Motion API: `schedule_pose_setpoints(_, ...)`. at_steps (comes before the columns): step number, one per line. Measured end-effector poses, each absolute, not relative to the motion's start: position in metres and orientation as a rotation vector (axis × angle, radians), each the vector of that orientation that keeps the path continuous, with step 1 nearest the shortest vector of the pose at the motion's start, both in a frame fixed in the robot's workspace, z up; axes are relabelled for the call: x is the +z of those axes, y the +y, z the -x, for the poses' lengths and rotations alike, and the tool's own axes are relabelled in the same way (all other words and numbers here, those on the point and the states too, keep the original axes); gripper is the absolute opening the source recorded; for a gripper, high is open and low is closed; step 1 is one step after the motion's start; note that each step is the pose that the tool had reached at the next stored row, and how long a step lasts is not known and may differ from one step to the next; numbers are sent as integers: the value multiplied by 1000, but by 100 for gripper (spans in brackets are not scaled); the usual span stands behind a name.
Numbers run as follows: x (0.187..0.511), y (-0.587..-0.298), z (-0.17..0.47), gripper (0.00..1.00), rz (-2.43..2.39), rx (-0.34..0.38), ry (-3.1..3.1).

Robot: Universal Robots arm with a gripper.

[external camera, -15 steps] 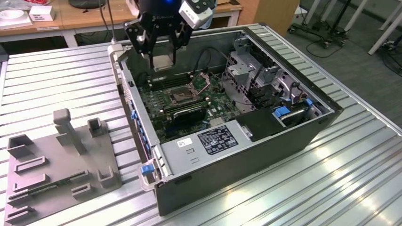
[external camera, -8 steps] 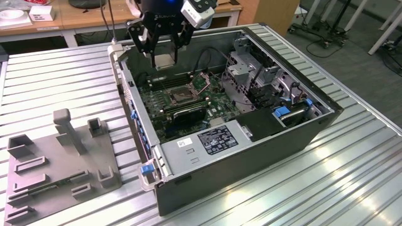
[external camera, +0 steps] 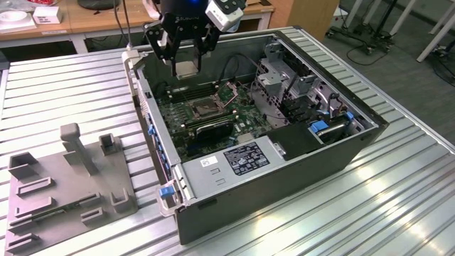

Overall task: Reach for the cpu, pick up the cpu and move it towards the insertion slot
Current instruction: 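Pick up the cpu and move it towards the insertion slot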

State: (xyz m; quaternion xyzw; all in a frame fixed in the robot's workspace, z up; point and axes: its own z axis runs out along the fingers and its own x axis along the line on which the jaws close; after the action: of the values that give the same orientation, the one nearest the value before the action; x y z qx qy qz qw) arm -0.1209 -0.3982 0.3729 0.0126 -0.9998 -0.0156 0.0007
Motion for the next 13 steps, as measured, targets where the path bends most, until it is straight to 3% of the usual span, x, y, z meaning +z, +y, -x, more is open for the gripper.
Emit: schedule_pose_setpoints(13,372,-397,113,54,-39,-49,-3139)
